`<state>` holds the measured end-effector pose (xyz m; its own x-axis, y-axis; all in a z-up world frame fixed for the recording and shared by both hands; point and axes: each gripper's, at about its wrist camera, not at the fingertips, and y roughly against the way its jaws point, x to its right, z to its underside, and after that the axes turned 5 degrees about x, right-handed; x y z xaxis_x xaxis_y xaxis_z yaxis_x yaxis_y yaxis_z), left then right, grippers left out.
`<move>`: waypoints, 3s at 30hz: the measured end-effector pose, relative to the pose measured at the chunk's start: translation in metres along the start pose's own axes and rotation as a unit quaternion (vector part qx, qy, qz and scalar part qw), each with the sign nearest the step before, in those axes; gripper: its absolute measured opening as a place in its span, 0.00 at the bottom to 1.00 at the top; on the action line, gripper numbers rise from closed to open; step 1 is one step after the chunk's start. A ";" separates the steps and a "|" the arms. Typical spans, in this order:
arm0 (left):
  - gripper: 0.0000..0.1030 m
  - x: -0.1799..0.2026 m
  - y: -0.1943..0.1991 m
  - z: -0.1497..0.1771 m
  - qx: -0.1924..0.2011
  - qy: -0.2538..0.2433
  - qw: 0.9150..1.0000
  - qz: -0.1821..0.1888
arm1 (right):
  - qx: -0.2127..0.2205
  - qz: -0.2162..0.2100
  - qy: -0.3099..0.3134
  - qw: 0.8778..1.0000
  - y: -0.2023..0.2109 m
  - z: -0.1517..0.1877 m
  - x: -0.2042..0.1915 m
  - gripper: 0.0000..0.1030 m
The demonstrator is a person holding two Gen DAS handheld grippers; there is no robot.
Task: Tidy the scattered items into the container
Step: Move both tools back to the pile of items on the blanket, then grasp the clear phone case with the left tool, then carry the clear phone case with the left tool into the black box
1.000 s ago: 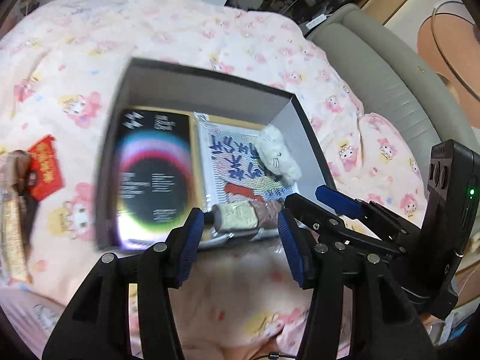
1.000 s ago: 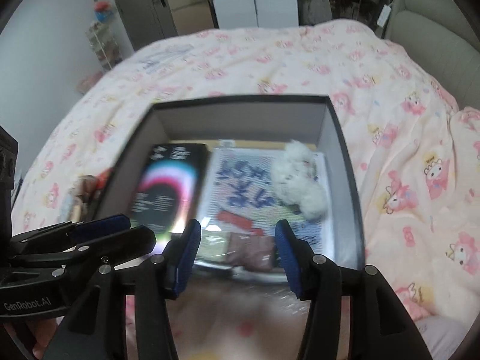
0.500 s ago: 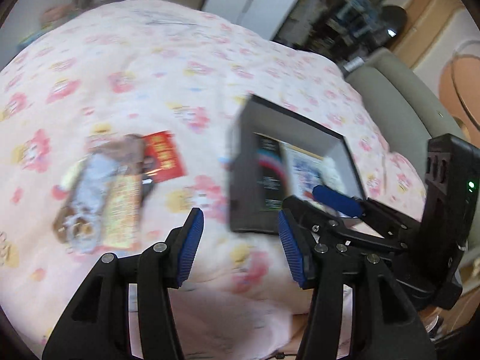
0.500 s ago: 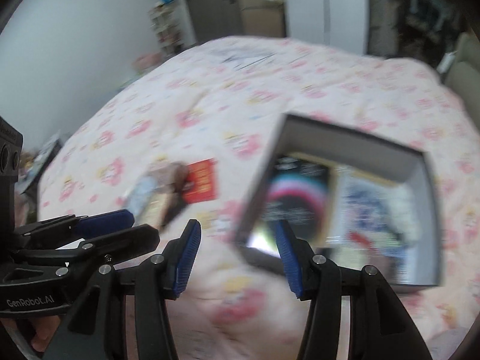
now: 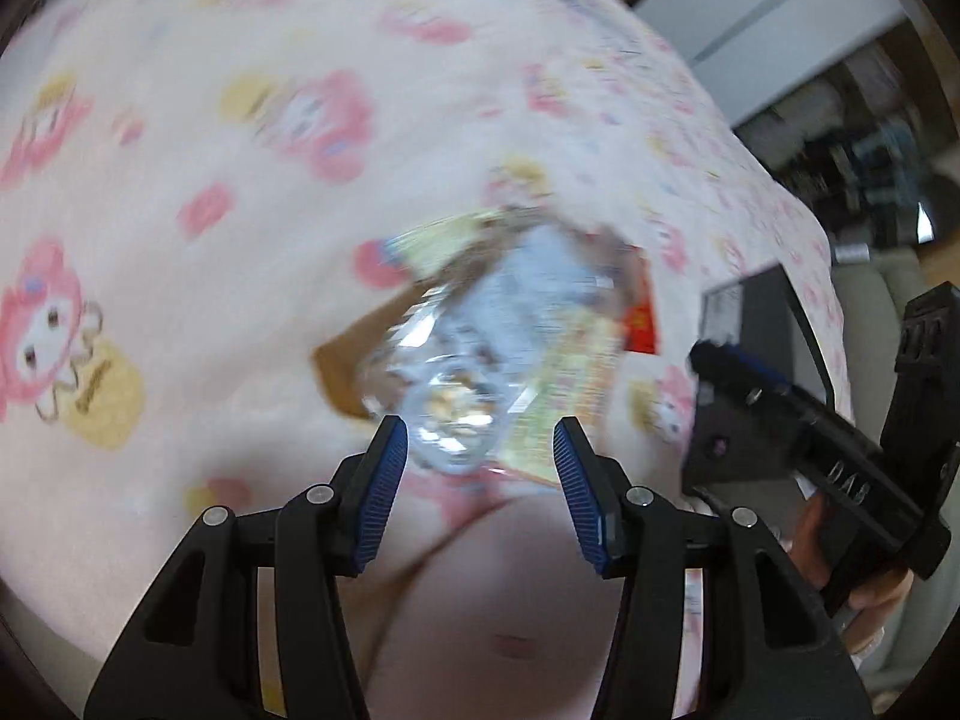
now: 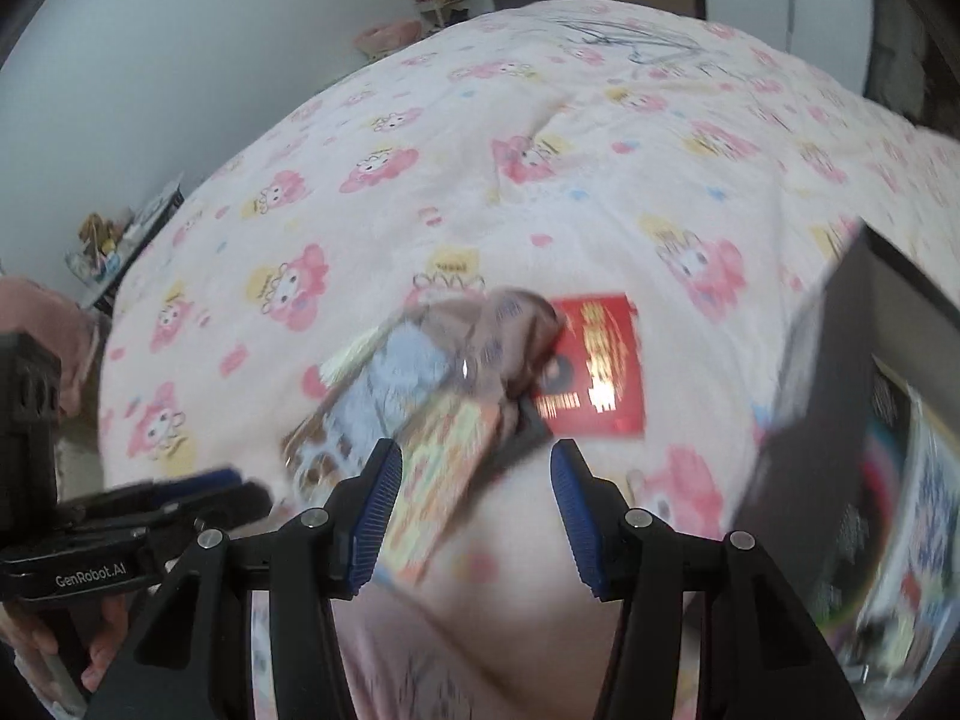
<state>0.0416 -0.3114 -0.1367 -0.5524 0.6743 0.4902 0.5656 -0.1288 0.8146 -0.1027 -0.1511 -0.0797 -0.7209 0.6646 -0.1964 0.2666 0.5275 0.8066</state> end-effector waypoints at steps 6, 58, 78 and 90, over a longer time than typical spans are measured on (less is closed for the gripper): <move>0.50 -0.029 -0.026 0.001 -0.035 0.047 0.998 0.028 | -0.012 0.009 0.039 0.999 -0.047 -0.026 -0.013 0.46; 0.49 0.016 0.012 -0.008 0.029 0.016 0.999 0.033 | -0.022 -0.036 0.007 0.999 0.029 0.027 0.007 0.41; 0.51 0.000 -0.047 -0.017 -0.029 0.010 0.999 0.043 | -0.072 -0.042 -0.048 0.995 -0.060 0.016 0.036 0.43; 0.51 0.077 0.024 -0.012 0.032 -0.076 0.994 0.078 | 0.027 -0.025 -0.030 0.999 0.056 0.011 0.033 0.43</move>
<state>0.0054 -0.2710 -0.0753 -0.3582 0.7526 0.5525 0.6776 -0.1976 0.7084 -0.1046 -0.0937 -0.0468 -0.6948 0.6665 -0.2702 0.2664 0.5875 0.7641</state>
